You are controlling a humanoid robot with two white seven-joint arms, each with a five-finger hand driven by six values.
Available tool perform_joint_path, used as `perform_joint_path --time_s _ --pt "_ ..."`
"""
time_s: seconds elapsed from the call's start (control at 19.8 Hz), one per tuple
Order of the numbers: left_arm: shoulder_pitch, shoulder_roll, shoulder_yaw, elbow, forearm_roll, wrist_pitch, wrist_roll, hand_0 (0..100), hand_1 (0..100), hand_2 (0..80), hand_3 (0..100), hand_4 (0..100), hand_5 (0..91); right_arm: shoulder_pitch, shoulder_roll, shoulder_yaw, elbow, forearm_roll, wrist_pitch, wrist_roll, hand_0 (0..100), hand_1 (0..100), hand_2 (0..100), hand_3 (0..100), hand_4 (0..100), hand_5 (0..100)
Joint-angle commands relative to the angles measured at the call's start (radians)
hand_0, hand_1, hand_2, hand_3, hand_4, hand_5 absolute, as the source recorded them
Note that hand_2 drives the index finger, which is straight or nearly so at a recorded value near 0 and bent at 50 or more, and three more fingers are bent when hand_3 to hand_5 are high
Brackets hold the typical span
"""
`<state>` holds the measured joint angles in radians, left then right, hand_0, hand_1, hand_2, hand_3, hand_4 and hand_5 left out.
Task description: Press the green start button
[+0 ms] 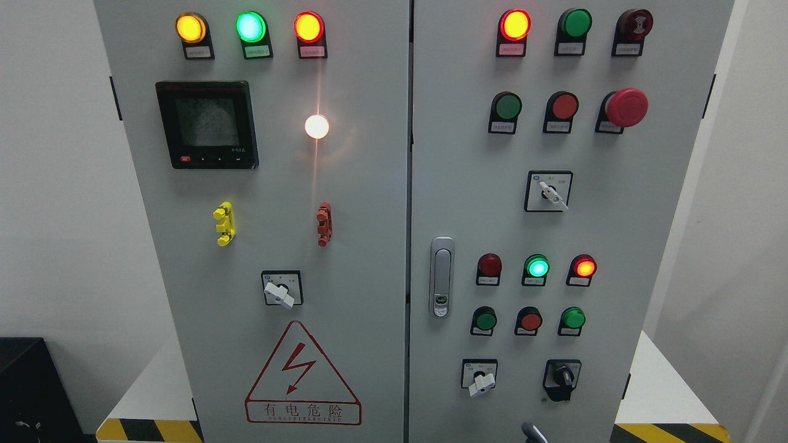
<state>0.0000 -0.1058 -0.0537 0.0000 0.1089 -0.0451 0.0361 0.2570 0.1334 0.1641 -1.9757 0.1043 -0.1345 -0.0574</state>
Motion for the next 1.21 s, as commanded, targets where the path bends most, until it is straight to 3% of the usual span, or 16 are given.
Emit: perform_joint_path --time_s 0.0,0.35,0.5,0.55,0.61,0.71,0.76,0.86,0.96,1.16 --pt "-0.023 0.0 0.0 -0.028 0.0 0.001 -0.001 12 56 0.0 0 0 0.0 -0.001 0.0 0.0 0.0 0.0 0.0 0.001 0 2 0 1 0 0" --pt "-0.023 0.0 0.0 -0.028 0.0 0.001 -0.001 12 56 0.0 0 0 0.0 -0.001 0.0 0.0 -0.014 0.009 -0.002 0.001 0 2 0 1 0 0" --pt "-0.023 0.0 0.0 -0.028 0.0 0.001 -0.001 12 56 0.0 0 0 0.0 -0.01 -0.002 -0.001 -0.026 0.067 -0.007 -0.002 0 14 0 6 0 0" --pt "-0.023 0.0 0.0 -0.028 0.0 0.001 -0.001 12 56 0.0 0 0 0.0 -0.013 -0.003 -0.003 -0.026 0.108 -0.01 -0.004 0 24 0 16 12 0" --pt "-0.023 0.0 0.0 -0.028 0.0 0.001 -0.001 12 56 0.0 0 0 0.0 -0.021 -0.003 -0.005 -0.026 0.147 -0.011 -0.009 0 30 0 22 19 7" --pt "-0.023 0.0 0.0 -0.028 0.0 0.001 -0.001 12 56 0.0 0 0 0.0 -0.03 -0.003 -0.006 -0.026 0.208 -0.013 -0.013 11 33 0 38 37 30" --pt "-0.023 0.0 0.0 -0.028 0.0 0.001 -0.001 12 56 0.0 0 0 0.0 -0.038 -0.003 -0.006 -0.026 0.239 -0.013 -0.018 12 33 0 41 40 33" --pt "-0.023 0.0 0.0 -0.028 0.0 0.001 -0.001 12 56 0.0 0 0 0.0 -0.051 -0.002 -0.008 -0.022 0.325 -0.013 -0.061 13 34 0 56 54 50" --pt "-0.023 0.0 0.0 -0.028 0.0 0.001 -0.001 12 56 0.0 0 0 0.0 -0.058 -0.002 -0.009 -0.02 0.434 -0.013 -0.091 13 35 0 64 64 63" --pt "-0.023 0.0 0.0 -0.028 0.0 0.001 -0.001 12 56 0.0 0 0 0.0 -0.074 -0.002 -0.014 -0.015 0.622 -0.013 -0.133 20 36 0 72 72 81"
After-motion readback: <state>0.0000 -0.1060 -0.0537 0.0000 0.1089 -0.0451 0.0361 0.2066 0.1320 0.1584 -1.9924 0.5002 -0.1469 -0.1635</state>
